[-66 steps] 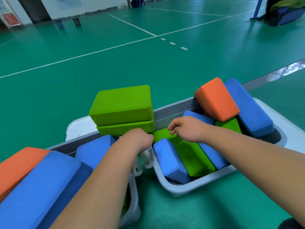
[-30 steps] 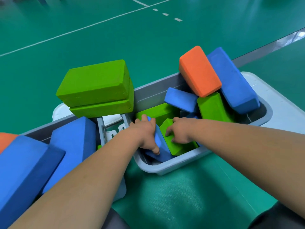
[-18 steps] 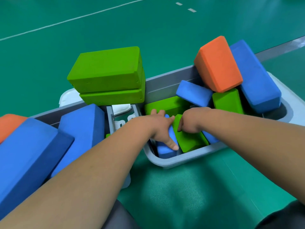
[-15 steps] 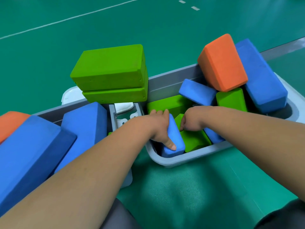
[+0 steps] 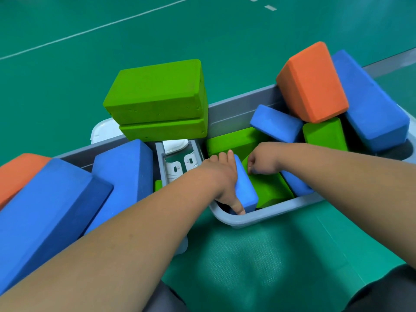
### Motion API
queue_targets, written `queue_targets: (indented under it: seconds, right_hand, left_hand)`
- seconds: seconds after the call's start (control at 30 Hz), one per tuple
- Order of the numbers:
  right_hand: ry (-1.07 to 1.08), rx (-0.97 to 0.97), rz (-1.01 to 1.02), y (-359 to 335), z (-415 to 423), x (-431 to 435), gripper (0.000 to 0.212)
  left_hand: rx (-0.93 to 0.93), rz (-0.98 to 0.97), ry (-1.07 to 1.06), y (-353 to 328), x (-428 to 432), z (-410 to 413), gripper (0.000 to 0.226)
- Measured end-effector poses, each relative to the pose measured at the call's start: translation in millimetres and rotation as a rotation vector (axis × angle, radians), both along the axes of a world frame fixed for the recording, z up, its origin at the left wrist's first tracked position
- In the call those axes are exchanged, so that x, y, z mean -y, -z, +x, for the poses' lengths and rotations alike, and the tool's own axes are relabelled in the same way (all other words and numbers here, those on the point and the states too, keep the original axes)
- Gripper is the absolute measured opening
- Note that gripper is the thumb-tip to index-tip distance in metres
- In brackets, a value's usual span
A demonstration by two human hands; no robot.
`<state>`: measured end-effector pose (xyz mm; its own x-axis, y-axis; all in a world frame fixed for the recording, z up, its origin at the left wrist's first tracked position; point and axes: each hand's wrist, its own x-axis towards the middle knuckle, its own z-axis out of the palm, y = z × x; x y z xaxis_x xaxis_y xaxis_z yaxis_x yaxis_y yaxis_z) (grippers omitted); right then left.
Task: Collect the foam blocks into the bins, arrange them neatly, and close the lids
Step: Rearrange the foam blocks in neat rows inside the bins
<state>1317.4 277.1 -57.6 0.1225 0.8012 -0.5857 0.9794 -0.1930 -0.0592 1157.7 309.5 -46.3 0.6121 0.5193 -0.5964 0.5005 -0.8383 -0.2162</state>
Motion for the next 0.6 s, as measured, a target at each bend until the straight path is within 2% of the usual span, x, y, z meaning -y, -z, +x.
queue_targets:
  seconds: [0.17, 0.33, 0.53, 0.6]
  right_hand:
    - [0.039, -0.023, 0.189, 12, 6, -6, 0.030]
    - [0.079, -0.036, 0.358, 15, 5, -32, 0.030]
    - [0.087, -0.092, 0.378, 39, -1, -69, 0.048]
    - [0.063, -0.053, 0.354, 52, -3, -80, 0.050]
  left_hand:
    - [-0.034, 0.082, -0.015, 0, -7, -3, 0.166]
    - [0.005, 0.068, 0.003, -1, -14, -14, 0.161]
    - [0.045, 0.035, -0.003, 0, -13, -18, 0.158]
    - [0.052, 0.033, -0.005, 2, -13, -18, 0.158]
